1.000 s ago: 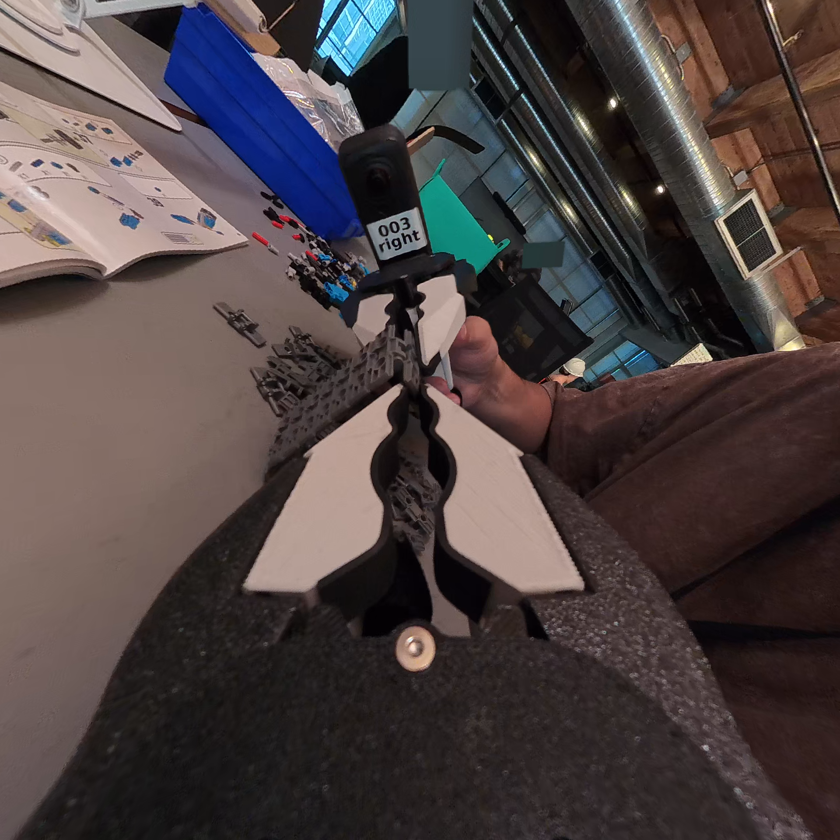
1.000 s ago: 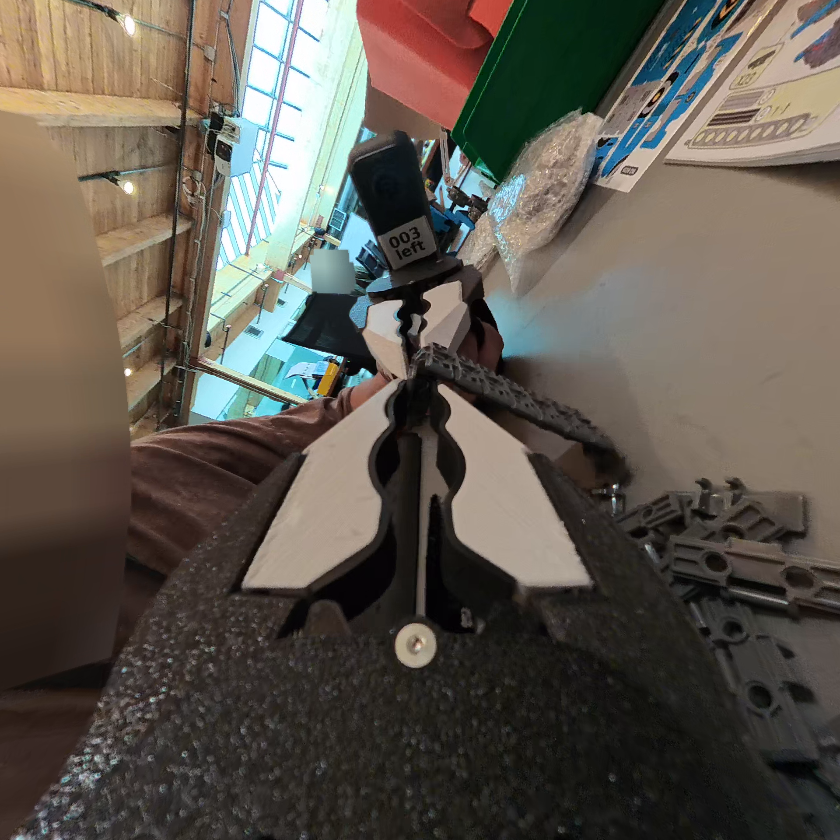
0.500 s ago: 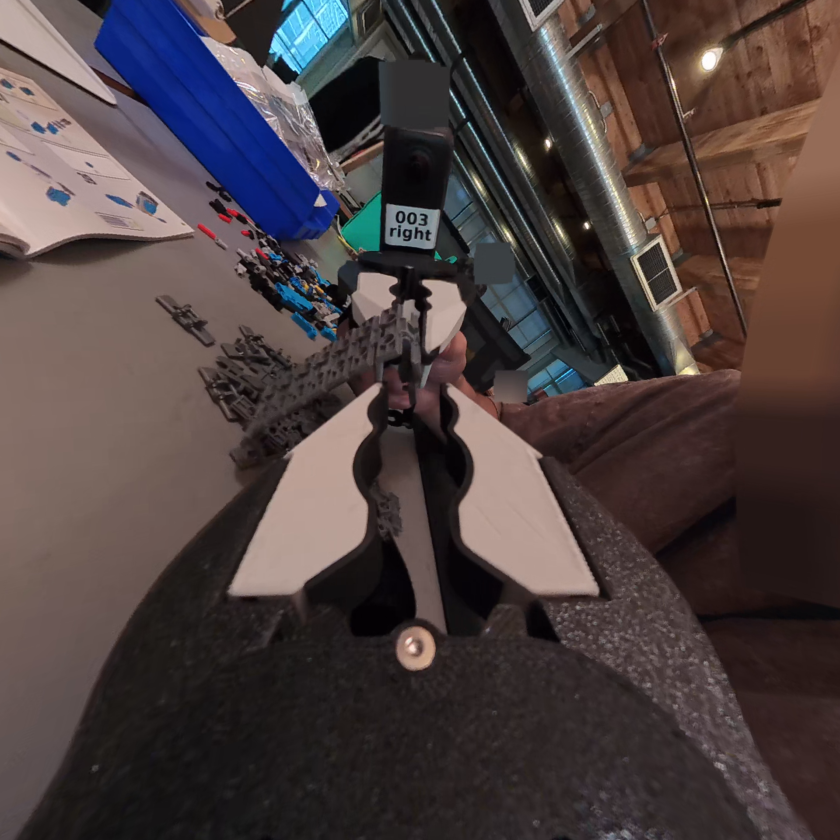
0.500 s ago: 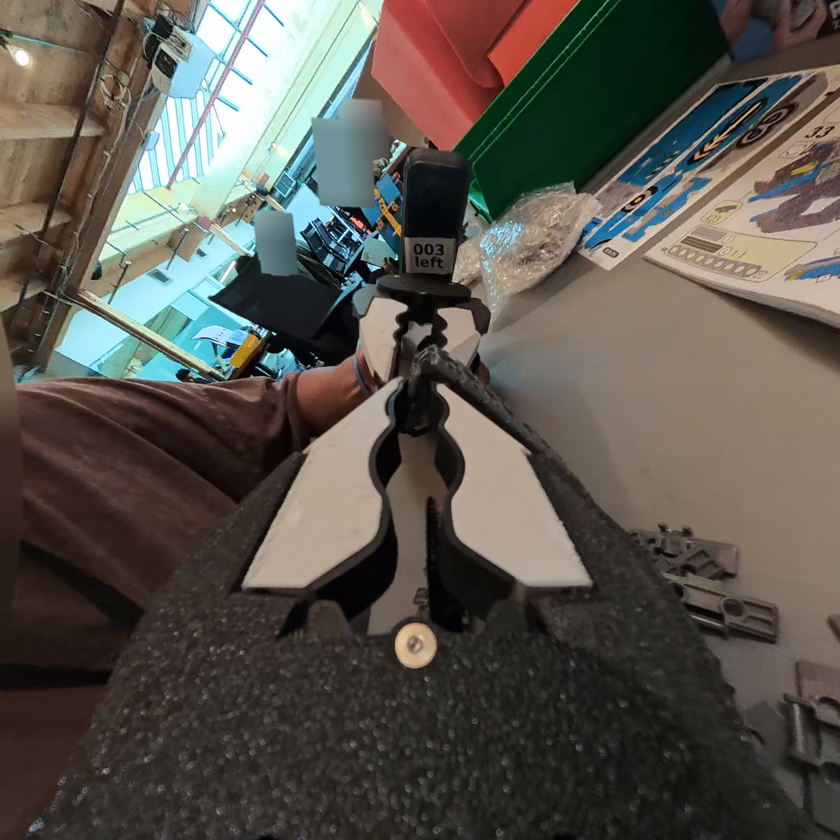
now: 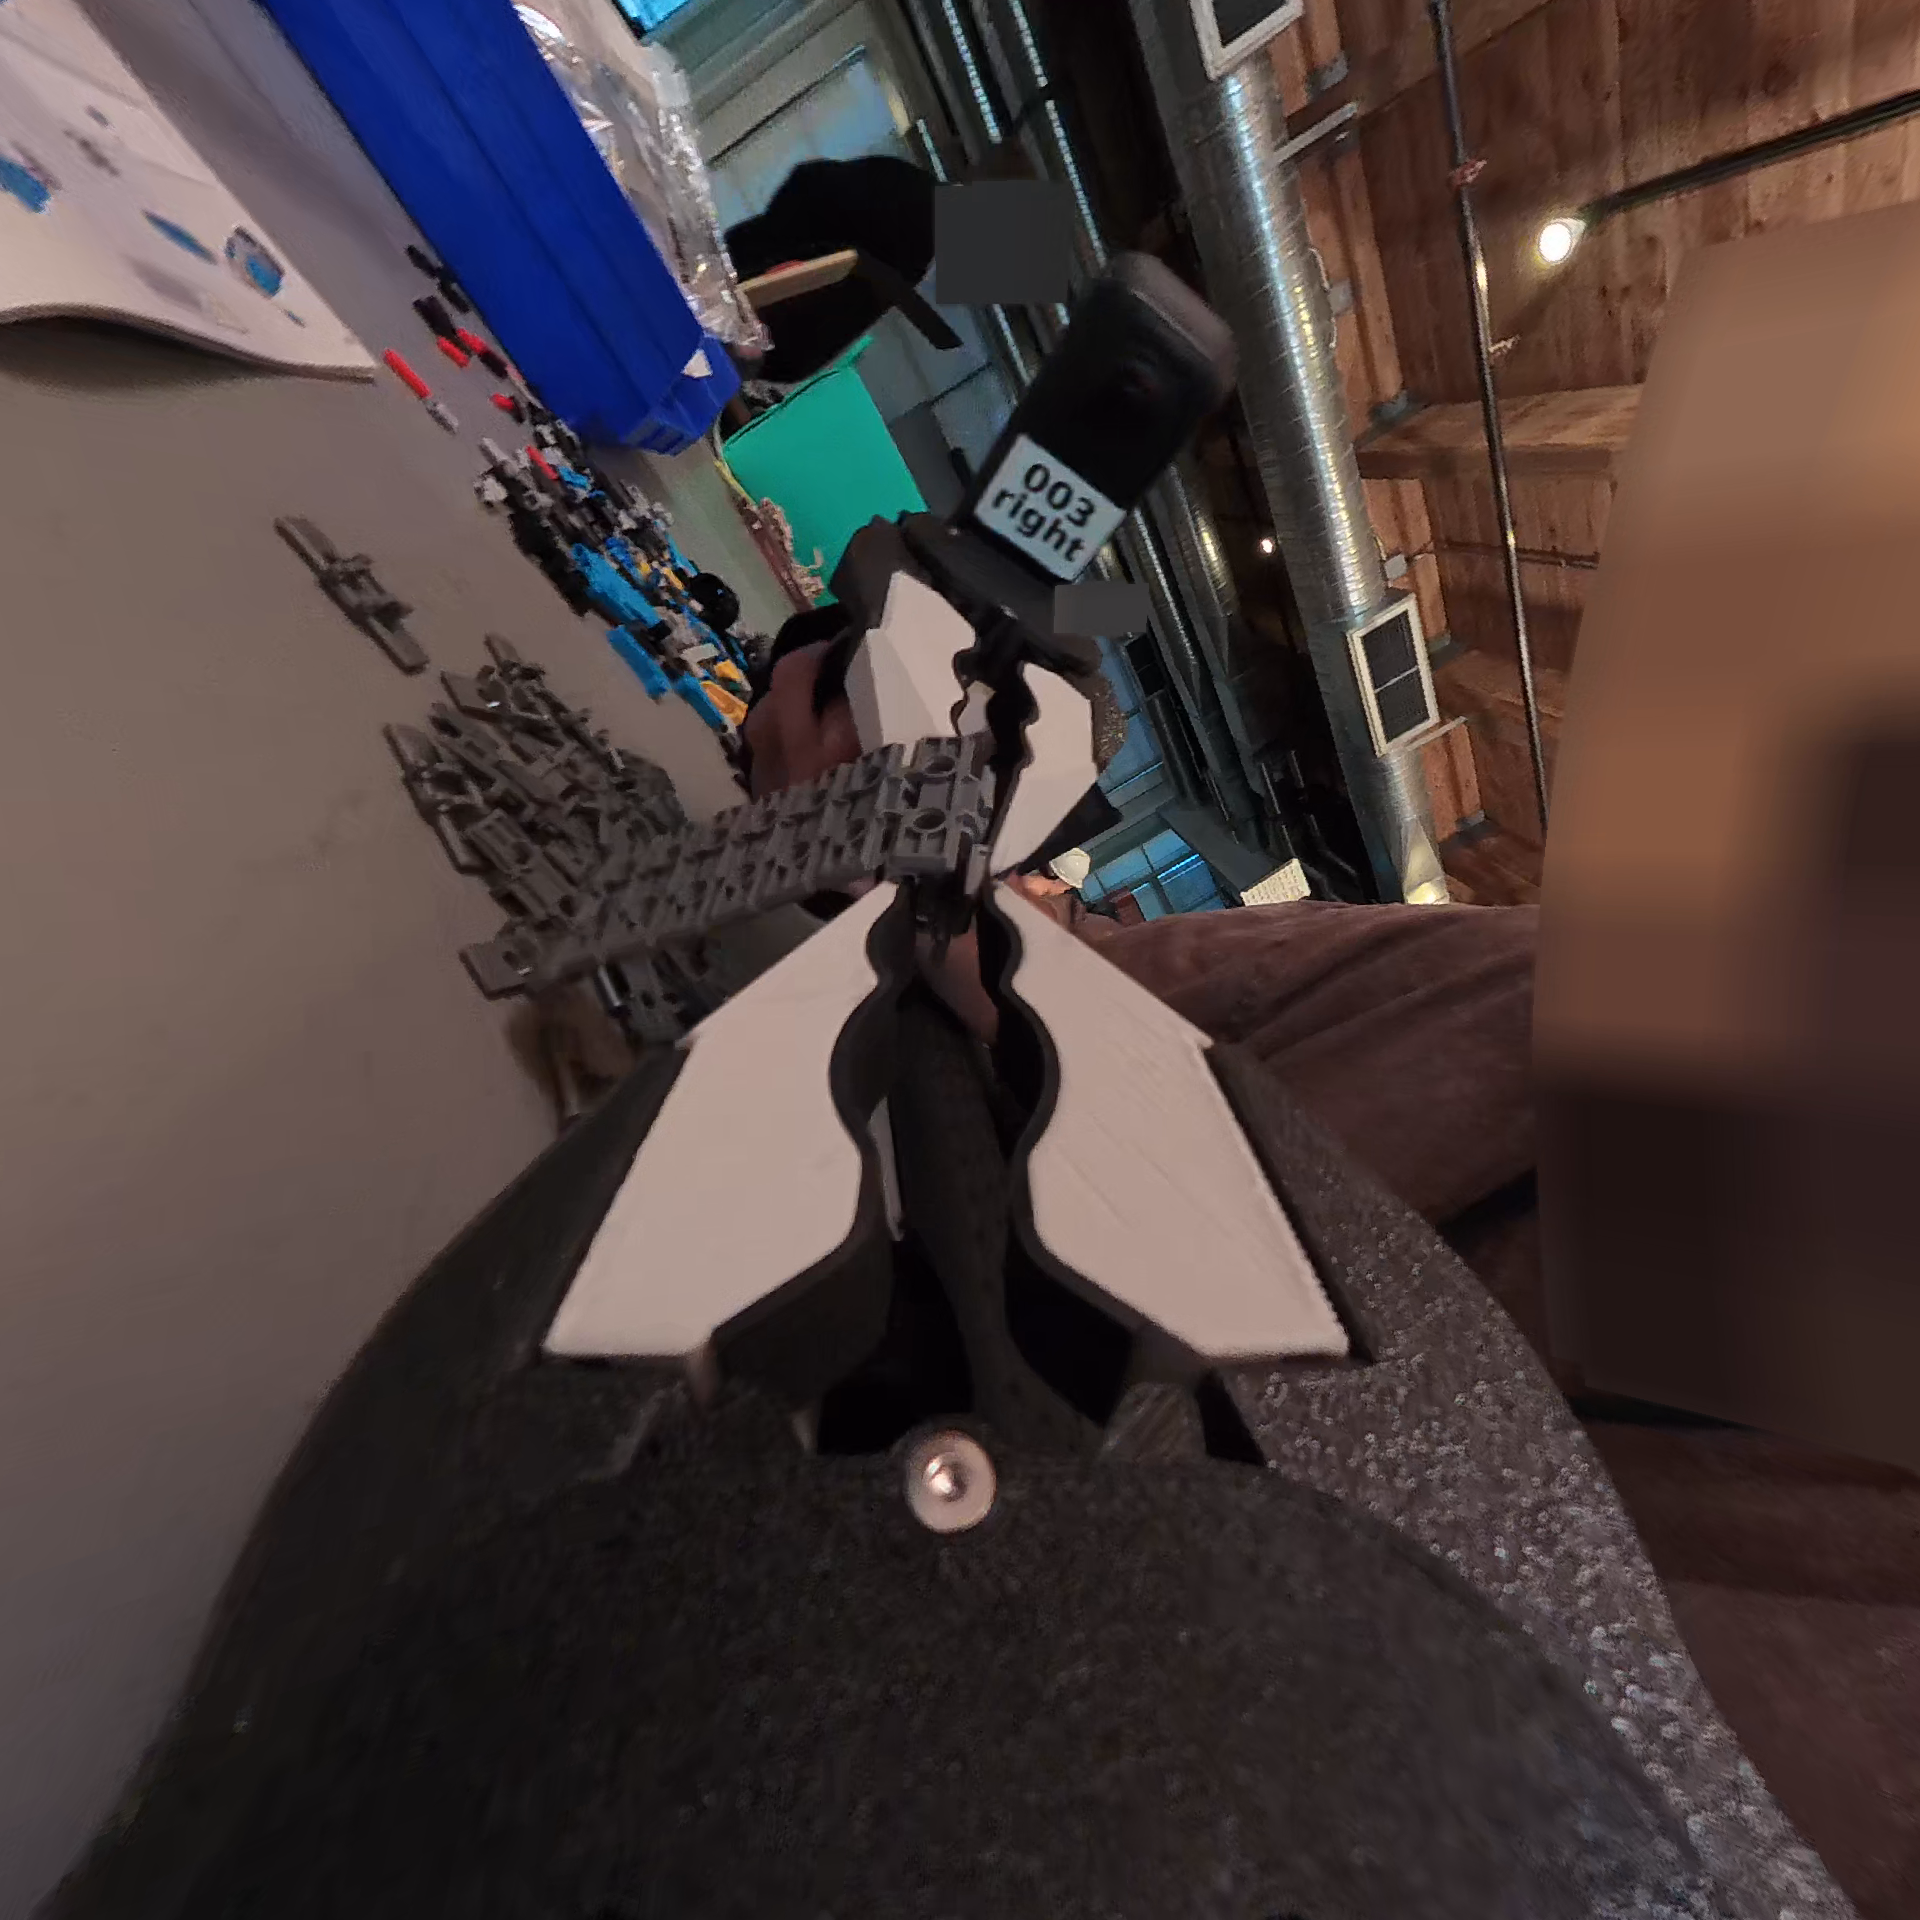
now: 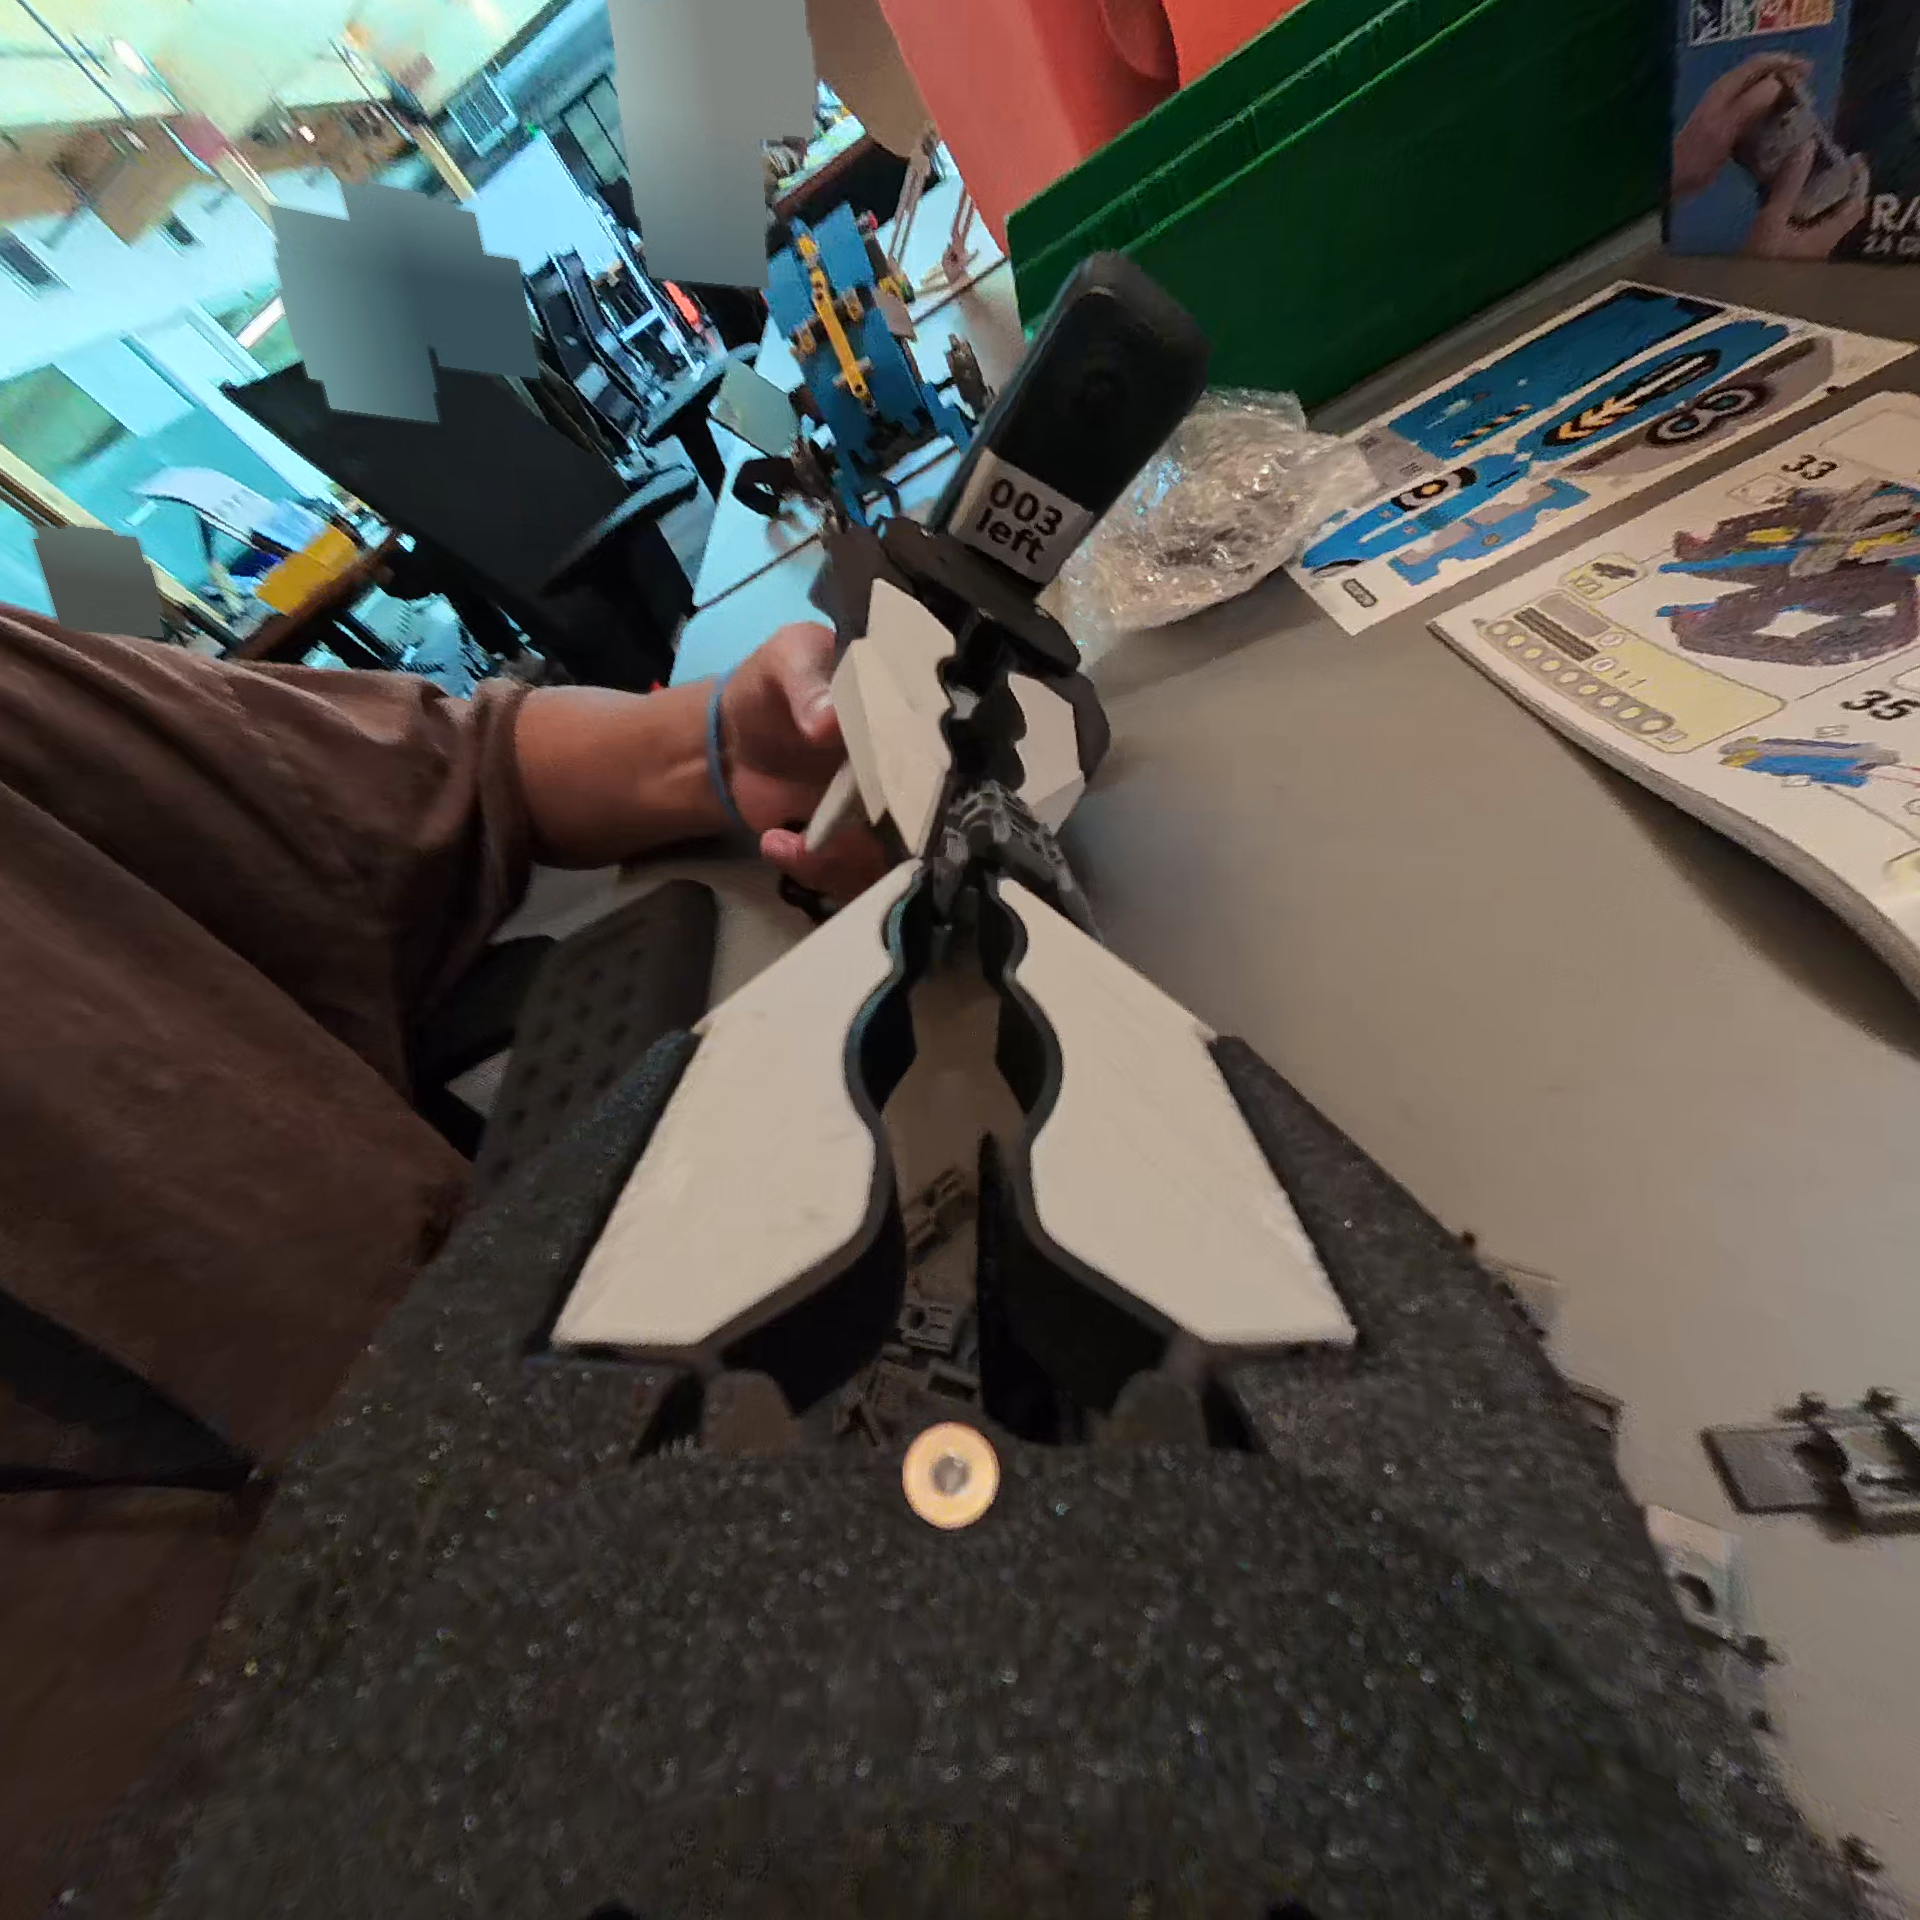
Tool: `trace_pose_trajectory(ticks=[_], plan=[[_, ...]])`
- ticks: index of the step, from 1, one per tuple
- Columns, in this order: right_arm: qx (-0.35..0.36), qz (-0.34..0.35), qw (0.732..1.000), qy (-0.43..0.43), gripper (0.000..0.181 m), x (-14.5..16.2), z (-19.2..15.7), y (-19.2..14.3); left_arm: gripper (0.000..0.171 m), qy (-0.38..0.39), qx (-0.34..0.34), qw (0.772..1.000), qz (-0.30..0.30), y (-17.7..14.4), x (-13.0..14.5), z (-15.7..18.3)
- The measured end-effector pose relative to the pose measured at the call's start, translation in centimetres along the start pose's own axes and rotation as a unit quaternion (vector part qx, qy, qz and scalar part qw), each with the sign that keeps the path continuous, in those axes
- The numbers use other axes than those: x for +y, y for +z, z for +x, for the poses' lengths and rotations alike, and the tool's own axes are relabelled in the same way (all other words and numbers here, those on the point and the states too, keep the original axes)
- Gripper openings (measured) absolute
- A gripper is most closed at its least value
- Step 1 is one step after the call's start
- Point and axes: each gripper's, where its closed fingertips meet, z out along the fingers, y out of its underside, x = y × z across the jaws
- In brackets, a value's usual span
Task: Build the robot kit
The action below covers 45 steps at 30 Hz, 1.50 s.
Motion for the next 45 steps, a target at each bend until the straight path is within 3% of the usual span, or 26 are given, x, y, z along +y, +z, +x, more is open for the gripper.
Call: trace_pose_trajectory(ticks=[6,11,22,33,40,45], plan=[[-0.050,-0.003,0.995,0.084,0.010,0.5,0.0,0.0,0.008,0.010,-0.015,1.000,-0.014,-0.1,0.4,-0.3],[-0.132,0.021,0.971,0.200,0.014,0.1,-0.4,-0.3,0.007,0.023,-0.013,1.000,-0.003,-0.4,0.0,0.0],[-0.174,0.051,0.923,0.341,0.011,0.3,0.9,-0.5,0.006,0.165,-0.107,0.980,-0.012,-0.1,0.1,-1.1],[-0.141,0.052,0.947,0.285,0.006,0.0,1.1,-0.6,0.006,0.088,-0.065,0.994,0.009,-0.1,-0.2,-0.9],[-0.066,0.008,0.984,0.164,0.007,0.8,1.6,-0.5,0.007,0.070,-0.093,0.993,0.007,-0.1,-0.1,-1.9],[-0.011,-0.032,0.998,0.053,0.006,1.2,1.3,-0.5,0.017,0.025,-0.056,0.998,-0.005,-0.1,0.2,-1.5]])
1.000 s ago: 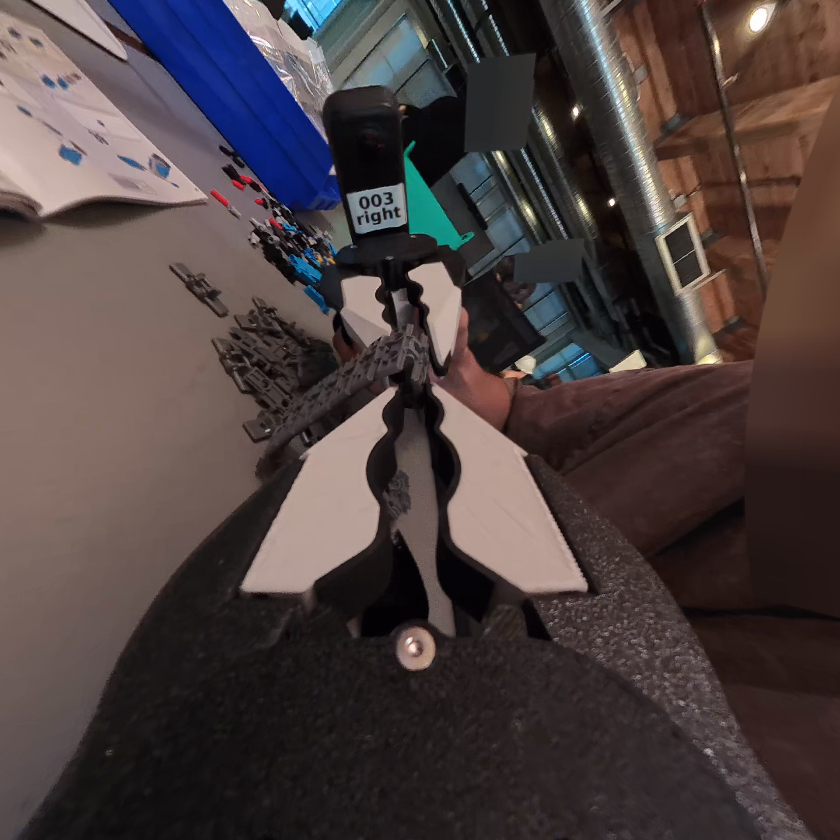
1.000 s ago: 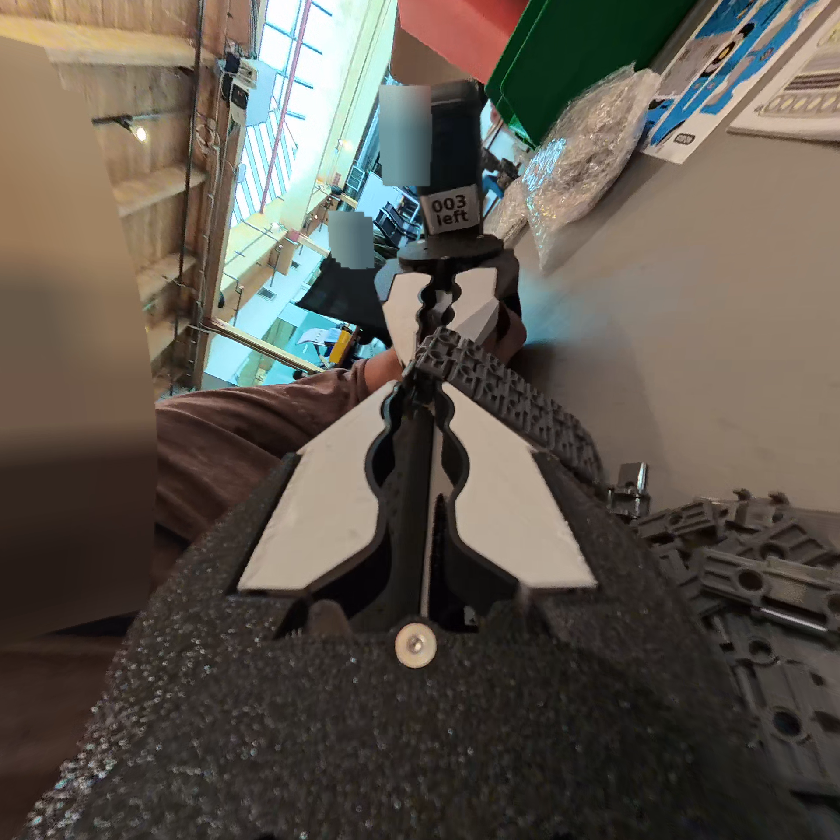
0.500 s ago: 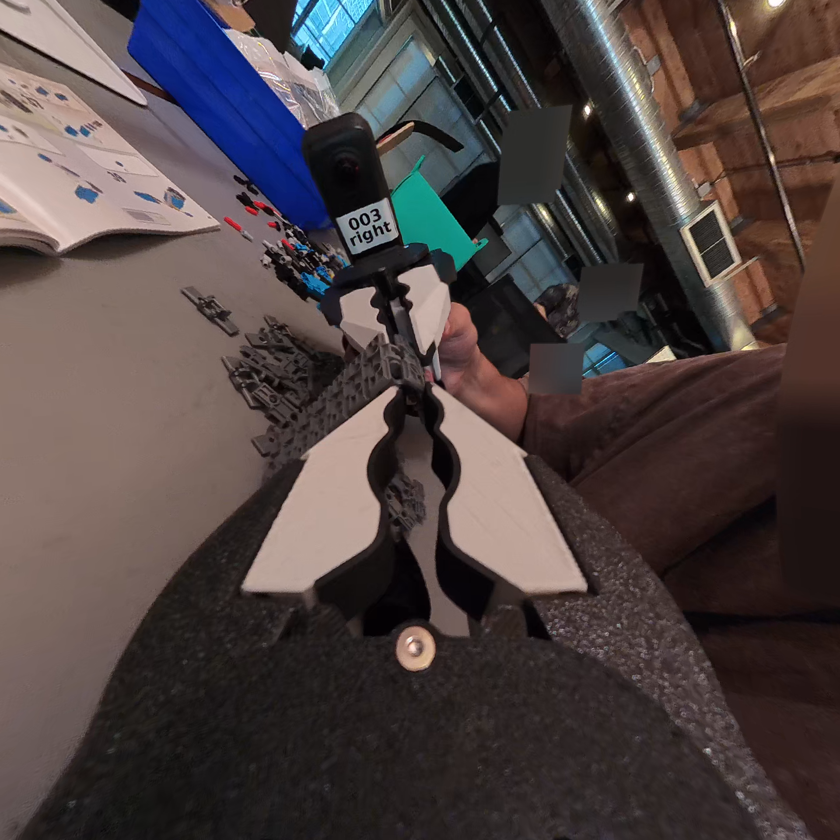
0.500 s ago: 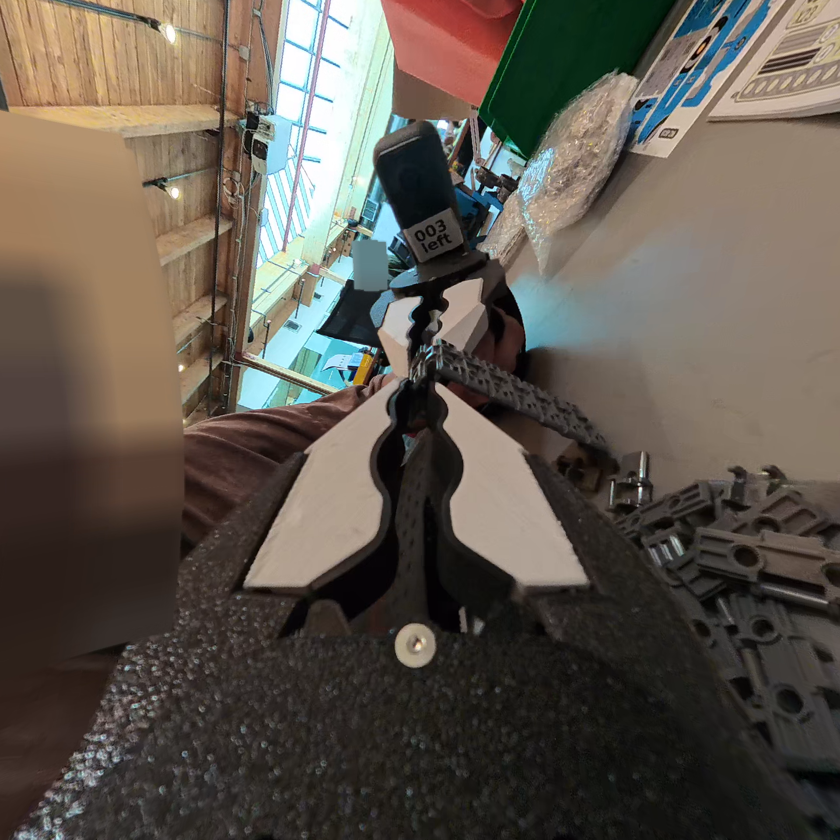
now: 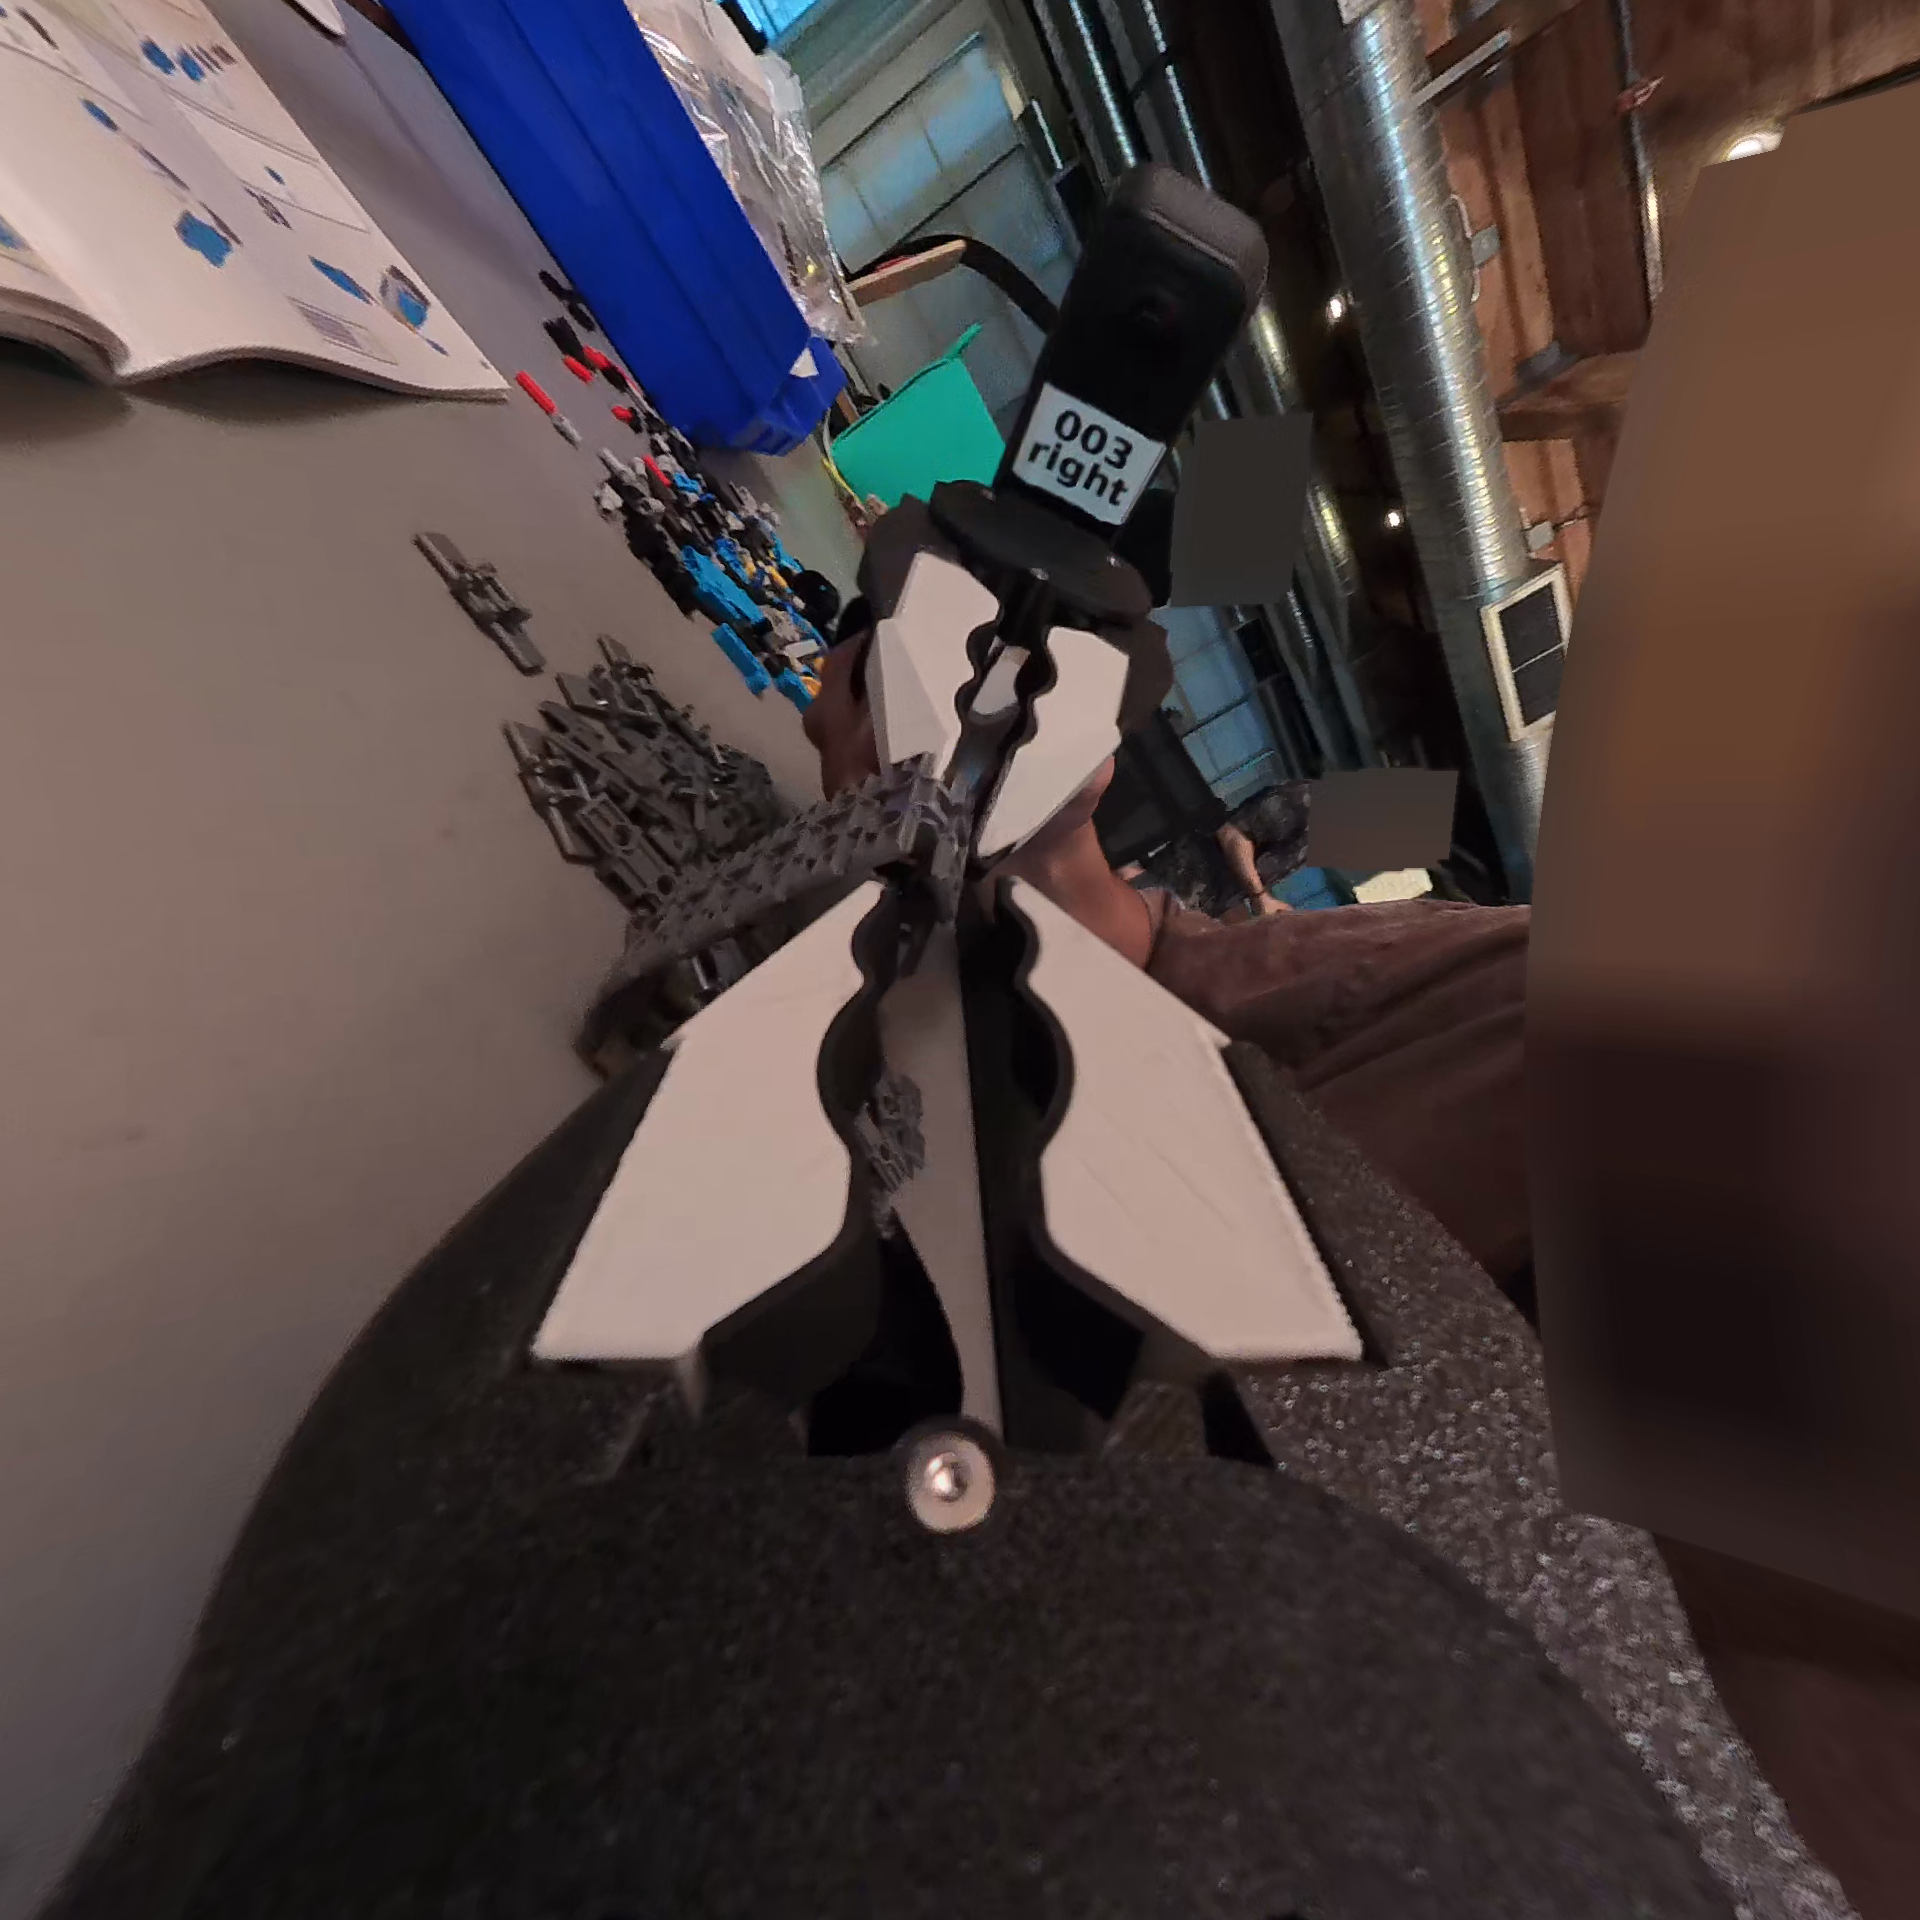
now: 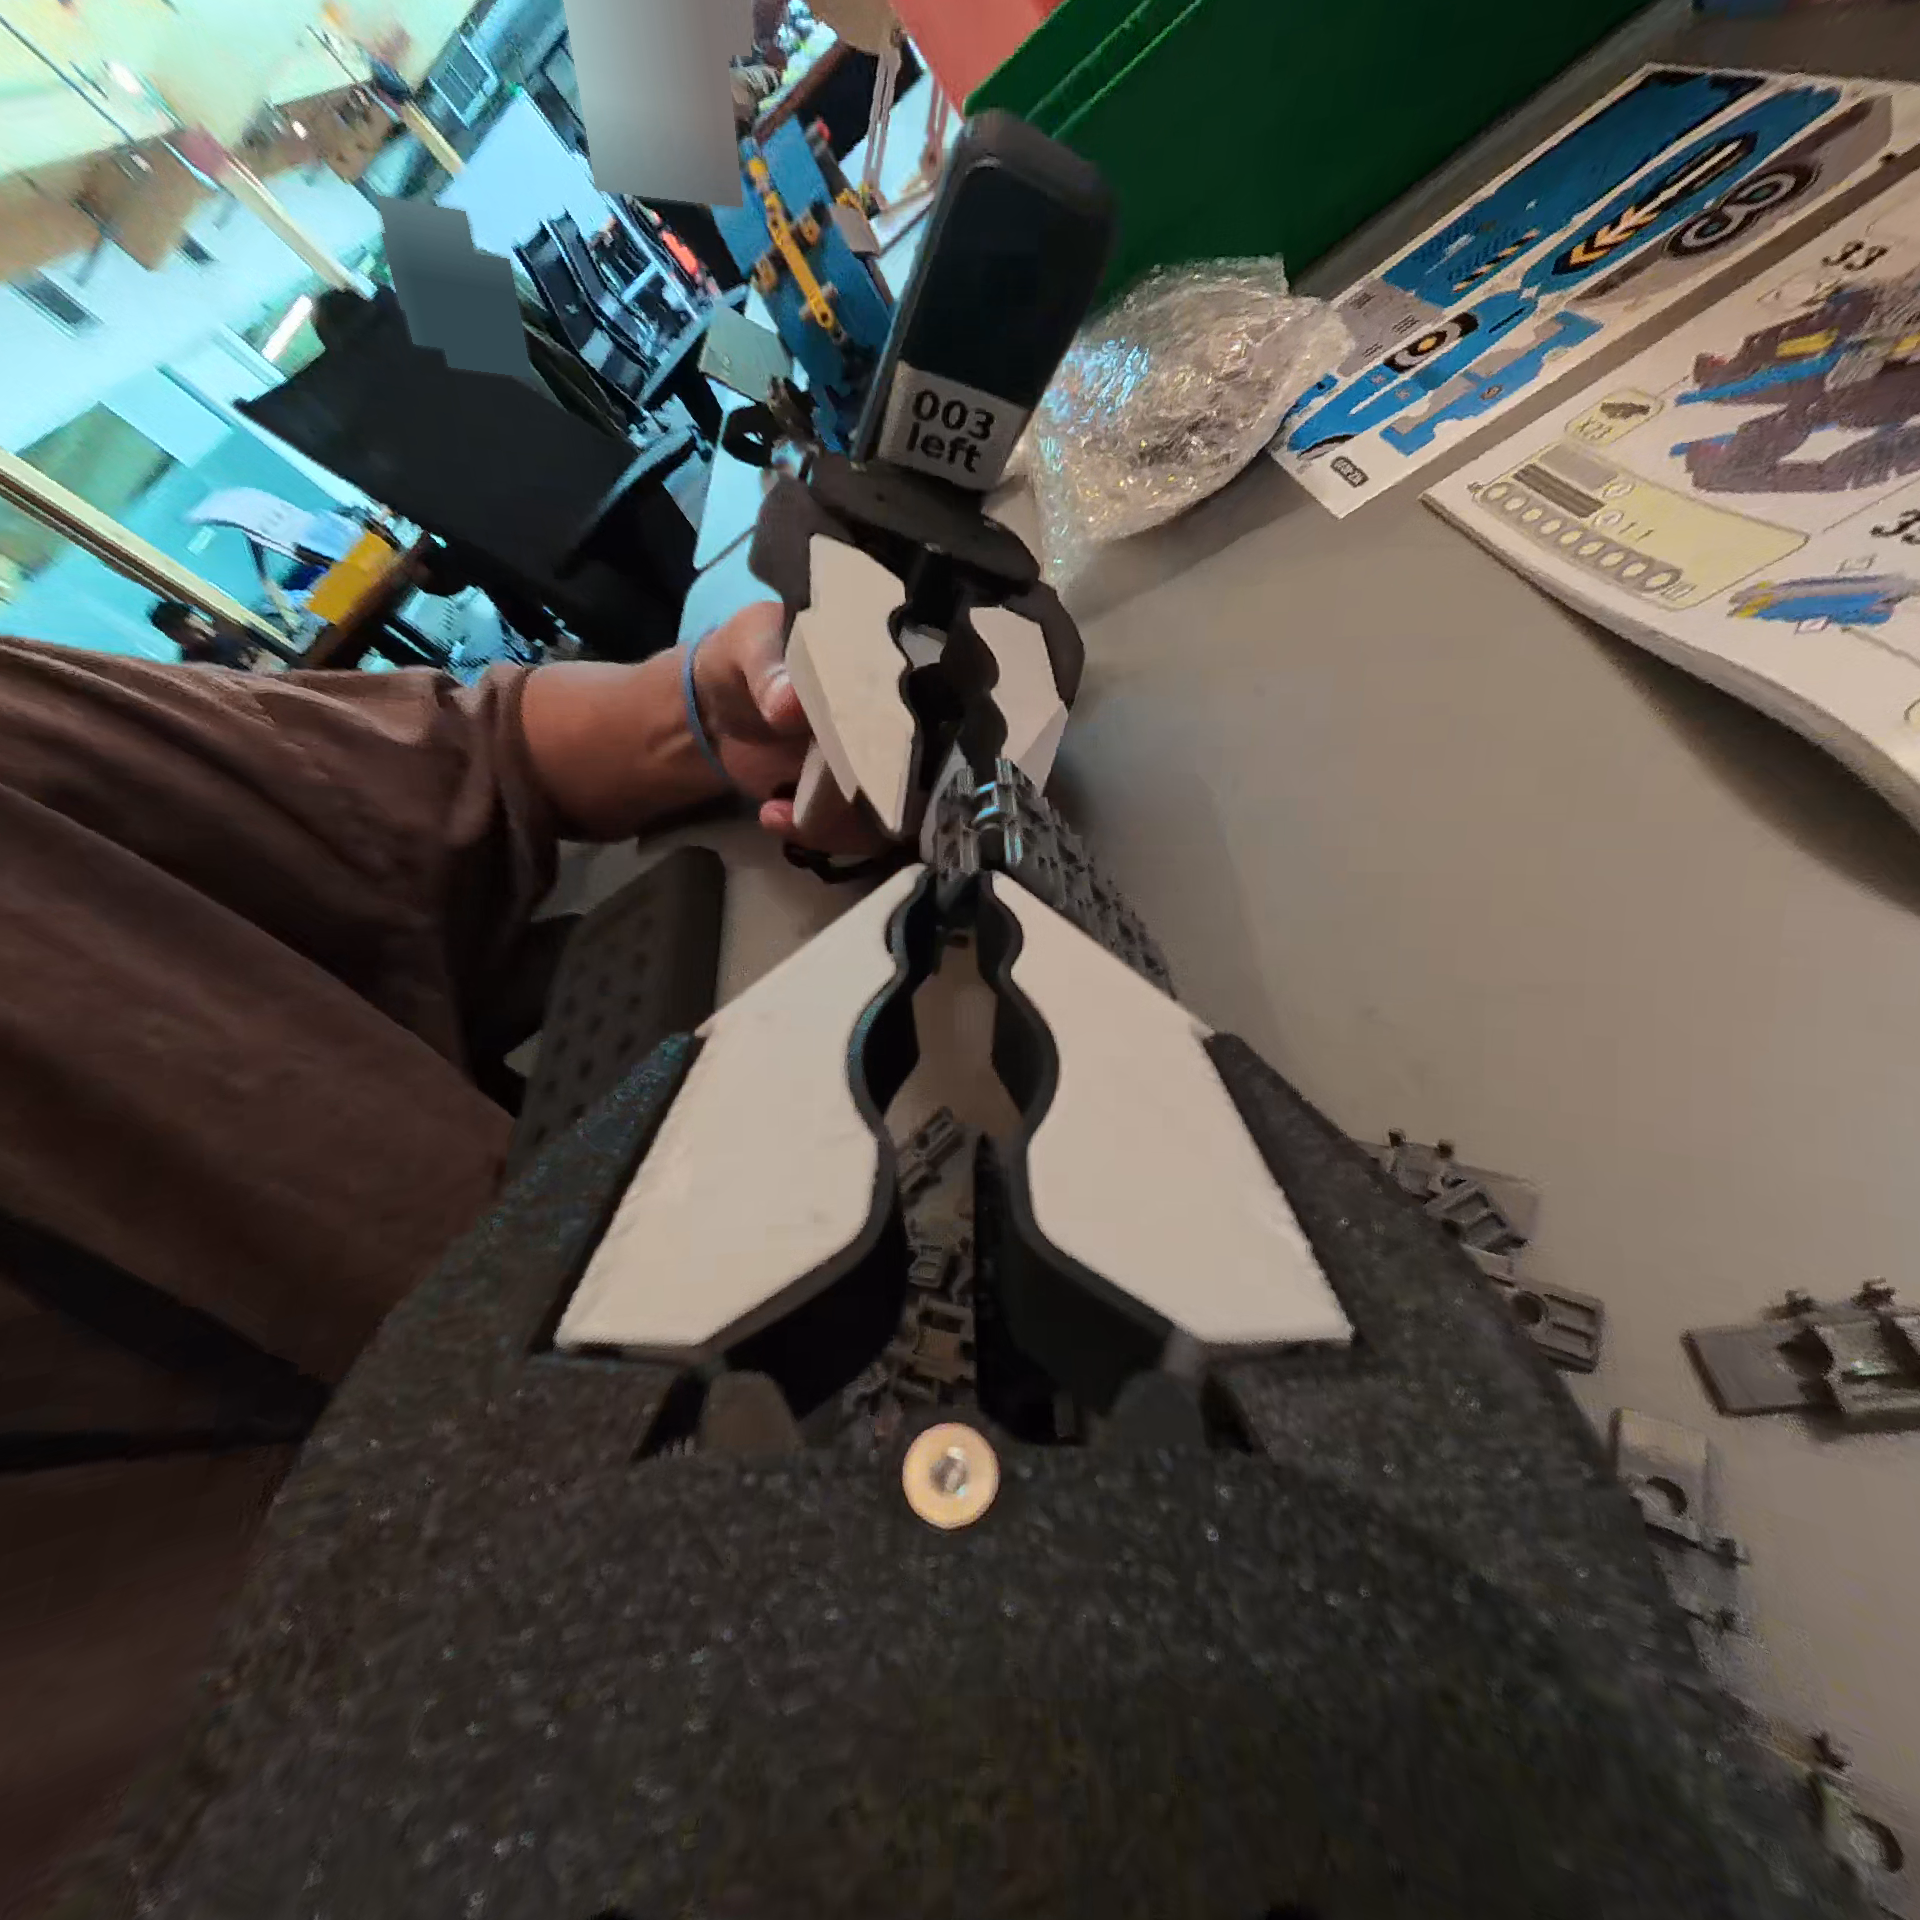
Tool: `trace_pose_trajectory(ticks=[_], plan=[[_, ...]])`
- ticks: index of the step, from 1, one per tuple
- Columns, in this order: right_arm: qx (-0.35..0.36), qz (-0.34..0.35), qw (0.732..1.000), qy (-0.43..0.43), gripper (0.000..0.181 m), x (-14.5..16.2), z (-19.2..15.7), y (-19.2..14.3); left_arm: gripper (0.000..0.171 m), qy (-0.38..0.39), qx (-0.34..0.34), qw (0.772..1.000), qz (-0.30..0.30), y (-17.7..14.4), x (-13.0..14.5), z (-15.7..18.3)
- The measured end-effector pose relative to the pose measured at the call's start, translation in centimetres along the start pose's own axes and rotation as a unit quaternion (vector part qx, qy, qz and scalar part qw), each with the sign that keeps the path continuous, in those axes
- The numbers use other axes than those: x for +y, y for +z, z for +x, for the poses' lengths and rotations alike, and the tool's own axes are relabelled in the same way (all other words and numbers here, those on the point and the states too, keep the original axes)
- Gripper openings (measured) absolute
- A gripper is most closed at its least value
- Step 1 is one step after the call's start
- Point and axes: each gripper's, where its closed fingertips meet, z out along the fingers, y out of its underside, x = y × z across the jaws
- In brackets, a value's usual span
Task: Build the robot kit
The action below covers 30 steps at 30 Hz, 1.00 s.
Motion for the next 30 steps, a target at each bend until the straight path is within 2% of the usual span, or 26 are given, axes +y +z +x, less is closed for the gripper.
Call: trace_pose_trajectory(ticks=[2,5,8,10,14,18,21,25,30], plan=[[-0.008,0.004,1.000,0.008,0.006,-0.1,-0.2,-0.1,0.019,-0.008,0.016,1.000,0.002,0.0,-0.1,0.4],[-0.048,0.009,0.997,0.051,0.006,-0.1,-0.5,-0.2,0.009,-0.004,0.009,1.000,-0.002,-0.1,0.1,0.3],[-0.058,0.008,0.998,0.038,0.007,0.0,-0.4,-0.3,0.006,0.003,0.000,1.000,0.000,0.0,0.3,0.2],[-0.049,0.011,0.999,0.007,0.008,-0.1,-0.4,-0.3,0.005,-0.002,0.002,1.000,0.002,-0.1,0.2,0.2],[0.004,0.006,0.994,-0.105,0.020,-0.1,-0.1,-0.5,0.005,-0.005,0.000,1.000,0.007,-0.2,0.1,0.2],[0.063,-0.003,0.968,-0.244,0.028,-0.2,0.0,-1.2,0.004,-0.023,0.007,0.999,0.023,-0.6,-0.4,0.2],[0.110,-0.019,0.942,-0.318,0.032,-0.3,0.1,-1.8,0.005,-0.030,0.006,0.999,0.030,-0.9,-0.6,0.1],[0.127,-0.020,0.923,-0.363,0.034,-0.2,-0.6,-1.5,0.005,-0.034,0.005,0.999,0.026,-0.8,-0.5,0.0],[0.194,-0.041,0.874,-0.443,0.038,0.2,-0.4,-0.5,0.005,-0.058,-0.002,0.998,0.039,-1.1,-0.9,-0.6]])
